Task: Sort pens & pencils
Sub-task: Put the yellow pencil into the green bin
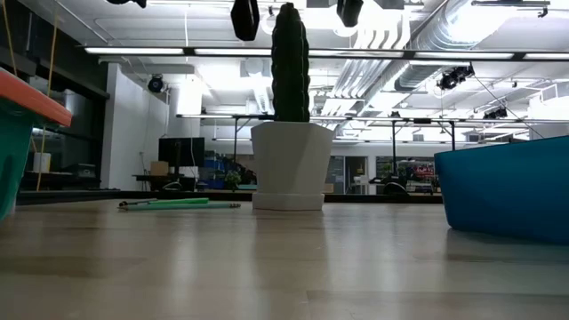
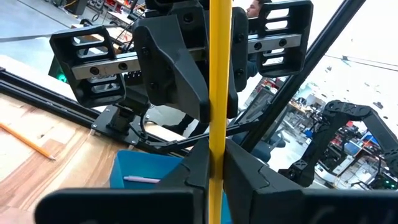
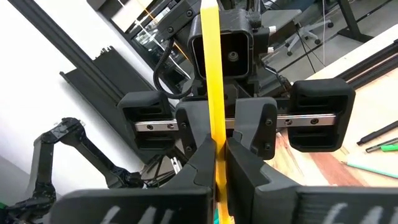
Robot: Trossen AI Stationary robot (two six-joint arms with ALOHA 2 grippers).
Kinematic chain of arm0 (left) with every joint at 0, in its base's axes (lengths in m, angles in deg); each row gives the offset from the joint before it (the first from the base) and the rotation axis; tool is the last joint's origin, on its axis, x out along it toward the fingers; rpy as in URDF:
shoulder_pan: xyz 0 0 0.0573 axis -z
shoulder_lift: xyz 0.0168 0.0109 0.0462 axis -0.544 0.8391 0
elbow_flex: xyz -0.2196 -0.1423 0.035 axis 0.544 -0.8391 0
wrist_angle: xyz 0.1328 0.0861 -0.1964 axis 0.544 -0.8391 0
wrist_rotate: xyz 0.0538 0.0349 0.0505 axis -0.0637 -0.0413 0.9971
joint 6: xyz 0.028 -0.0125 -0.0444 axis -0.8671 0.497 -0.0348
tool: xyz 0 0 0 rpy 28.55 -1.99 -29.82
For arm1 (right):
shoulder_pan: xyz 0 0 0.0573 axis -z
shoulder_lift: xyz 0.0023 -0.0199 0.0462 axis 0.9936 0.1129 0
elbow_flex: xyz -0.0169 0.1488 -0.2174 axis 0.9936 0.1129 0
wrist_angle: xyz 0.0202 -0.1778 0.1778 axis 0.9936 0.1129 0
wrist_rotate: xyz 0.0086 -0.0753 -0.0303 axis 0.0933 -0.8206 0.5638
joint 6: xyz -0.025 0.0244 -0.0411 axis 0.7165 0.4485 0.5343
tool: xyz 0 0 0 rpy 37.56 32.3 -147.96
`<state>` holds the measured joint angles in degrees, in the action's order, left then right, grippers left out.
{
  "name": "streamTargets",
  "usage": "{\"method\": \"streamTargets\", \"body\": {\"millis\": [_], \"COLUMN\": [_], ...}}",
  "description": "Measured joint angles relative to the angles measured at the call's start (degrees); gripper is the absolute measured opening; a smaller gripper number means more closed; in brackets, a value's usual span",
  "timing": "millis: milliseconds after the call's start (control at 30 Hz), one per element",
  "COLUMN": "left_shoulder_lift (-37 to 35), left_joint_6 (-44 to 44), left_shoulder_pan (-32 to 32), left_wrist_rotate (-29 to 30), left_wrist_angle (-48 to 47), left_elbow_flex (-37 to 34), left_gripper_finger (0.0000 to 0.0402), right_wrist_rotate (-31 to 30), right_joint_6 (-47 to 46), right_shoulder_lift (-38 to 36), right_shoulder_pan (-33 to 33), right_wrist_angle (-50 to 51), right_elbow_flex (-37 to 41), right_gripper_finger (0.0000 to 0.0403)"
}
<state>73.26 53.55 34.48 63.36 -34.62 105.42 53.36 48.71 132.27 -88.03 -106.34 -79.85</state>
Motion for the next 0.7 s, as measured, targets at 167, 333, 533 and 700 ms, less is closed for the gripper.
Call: {"method": "streamTargets", "body": {"millis": [167, 333, 533, 700], "left_shoulder_lift": [0.00, 0.00, 0.00, 0.00], "left_joint_6": [-0.07, -0.07, -0.14, -0.11], "left_shoulder_pan": [0.00, 0.00, 0.00, 0.00], "left_wrist_rotate": [0.00, 0.00, -0.03, -0.03], "left_wrist_angle": [0.00, 0.00, 0.02, 0.02], "left_elbow_flex": [0.00, 0.00, 0.00, 0.00], "left_gripper_finger": [0.0017, 0.0012, 0.0036, 0.0031], "right_wrist_rotate": [0.00, 0.02, -0.06, -0.03], "right_joint_6": [0.00, 0.00, -0.09, -0.02], "right_shoulder_lift": [0.00, 0.00, 0.00, 0.00], "right_shoulder_pan": [0.00, 0.00, 0.02, 0.02], "right_wrist_angle": [0.00, 0.00, 0.02, 0.02], "right_elbow_flex": [0.00, 0.00, 0.00, 0.00], "right_gripper_finger": [0.0006, 0.0006, 0.0006, 0.0006]}}
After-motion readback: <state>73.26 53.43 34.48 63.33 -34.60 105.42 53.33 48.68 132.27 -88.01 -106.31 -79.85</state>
